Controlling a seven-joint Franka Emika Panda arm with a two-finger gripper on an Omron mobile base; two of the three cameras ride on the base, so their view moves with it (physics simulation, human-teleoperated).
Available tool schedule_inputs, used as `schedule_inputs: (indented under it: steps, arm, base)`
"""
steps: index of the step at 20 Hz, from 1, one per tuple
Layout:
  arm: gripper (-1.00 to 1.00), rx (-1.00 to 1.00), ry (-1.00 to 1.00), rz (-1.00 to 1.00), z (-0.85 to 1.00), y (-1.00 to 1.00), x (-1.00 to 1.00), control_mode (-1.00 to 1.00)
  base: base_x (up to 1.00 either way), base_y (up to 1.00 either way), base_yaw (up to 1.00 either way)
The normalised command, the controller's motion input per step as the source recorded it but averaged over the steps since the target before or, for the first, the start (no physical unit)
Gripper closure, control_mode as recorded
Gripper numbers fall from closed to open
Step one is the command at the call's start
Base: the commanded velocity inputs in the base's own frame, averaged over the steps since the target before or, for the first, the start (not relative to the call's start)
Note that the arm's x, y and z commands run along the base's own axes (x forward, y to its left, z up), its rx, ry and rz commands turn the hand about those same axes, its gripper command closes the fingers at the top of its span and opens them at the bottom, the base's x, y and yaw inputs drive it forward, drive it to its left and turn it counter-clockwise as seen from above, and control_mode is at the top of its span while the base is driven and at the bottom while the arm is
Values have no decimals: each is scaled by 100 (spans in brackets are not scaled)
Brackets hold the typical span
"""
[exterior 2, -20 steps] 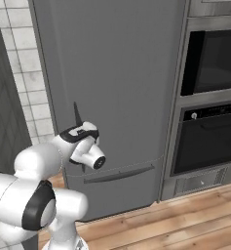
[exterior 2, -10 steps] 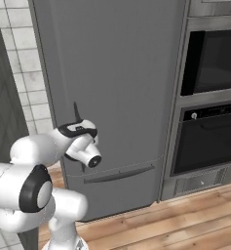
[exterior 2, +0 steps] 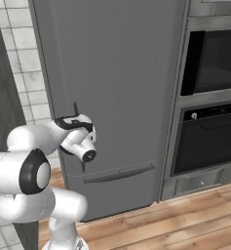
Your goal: Open the fridge, grab two sodas, and place both sodas inside the bowl with ice on the dining counter.
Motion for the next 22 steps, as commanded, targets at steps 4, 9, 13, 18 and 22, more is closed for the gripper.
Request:
schedule_inputs:
  steps: [4, 9, 13, 18, 22]
  arm:
    - [-100, 0, 8, 0, 0, -2, 26, -100]
    - [-100, 0, 5, 0, -2, -2, 23, -100]
    - [-100, 0, 2, 0, -9, 0, 21, -100]
    - [-100, 0, 2, 0, -15, 0, 21, -100]
    - [-100, 0, 0, 0, -19, 0, 24, -100]
  base:
    - [0, 0, 0]
    - [0, 0, 0]
    - [0, 0, 0]
    - [0, 0, 0]
    - [0, 0, 0]
